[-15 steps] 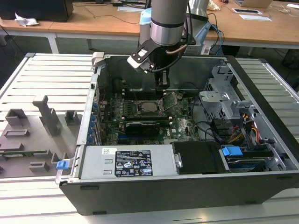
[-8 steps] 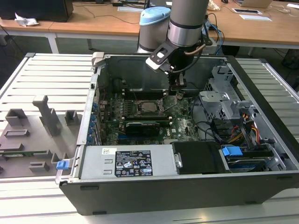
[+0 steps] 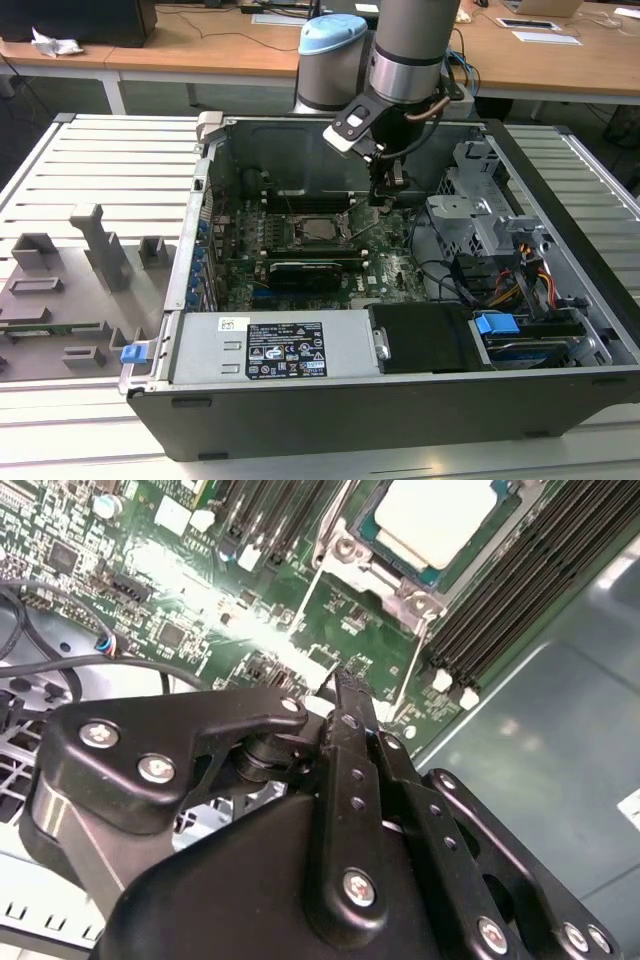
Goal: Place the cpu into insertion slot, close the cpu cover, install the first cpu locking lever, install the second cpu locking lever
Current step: 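Close the cpu cover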
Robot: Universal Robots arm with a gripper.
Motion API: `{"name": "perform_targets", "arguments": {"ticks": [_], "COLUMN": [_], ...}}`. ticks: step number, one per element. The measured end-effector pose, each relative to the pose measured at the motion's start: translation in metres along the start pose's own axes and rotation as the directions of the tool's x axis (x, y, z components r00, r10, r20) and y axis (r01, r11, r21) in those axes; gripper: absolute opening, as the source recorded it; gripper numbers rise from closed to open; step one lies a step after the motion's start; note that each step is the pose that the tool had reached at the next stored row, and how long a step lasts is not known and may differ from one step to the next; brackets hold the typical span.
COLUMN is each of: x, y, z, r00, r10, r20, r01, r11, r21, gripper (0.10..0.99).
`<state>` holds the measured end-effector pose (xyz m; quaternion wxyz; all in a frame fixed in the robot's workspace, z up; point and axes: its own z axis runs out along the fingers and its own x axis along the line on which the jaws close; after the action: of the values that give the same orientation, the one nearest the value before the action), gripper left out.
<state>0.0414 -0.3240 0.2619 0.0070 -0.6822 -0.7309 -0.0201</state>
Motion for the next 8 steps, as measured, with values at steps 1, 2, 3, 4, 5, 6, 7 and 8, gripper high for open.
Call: {"name": "perform_targets", "arguments": {"ticks": [1,2,3,4,5,6,7,8], "x": [0.0,0.0,0.0002,0.0004,0.0006,0.001,0.0014,0.0018], "y": [0.001,0.0018,0.0034,0.0045,0.0054,0.0069,0.008,0.0093], "z": [0.0003,0.0005,0.0008,0.0011,0.0012,0.0015,0.0017,0.0019], "r00": [1.0,1.0,1.0,1.0,1.0,1.0,1.0,1.0], "r10": [0.0,0.0,0.0,0.0,0.0,0.0,0.0,0.0], "r20": [-0.0001,0.0,0.0,-0.0001,-0.0001,-0.0001,-0.0001,0.0], "r01": [0.0,0.0,0.0,0.0,0.0,0.0,0.0,0.0], "r11": [1.0,1.0,1.0,1.0,1.0,1.0,1.0,1.0], "r21": [0.0,0.0,0.0,0.0,0.0,0.0,0.0,0.0], "gripper": [0.106,0.106,0.106,0.106,0.106,0.106,0.106,0.106]}}
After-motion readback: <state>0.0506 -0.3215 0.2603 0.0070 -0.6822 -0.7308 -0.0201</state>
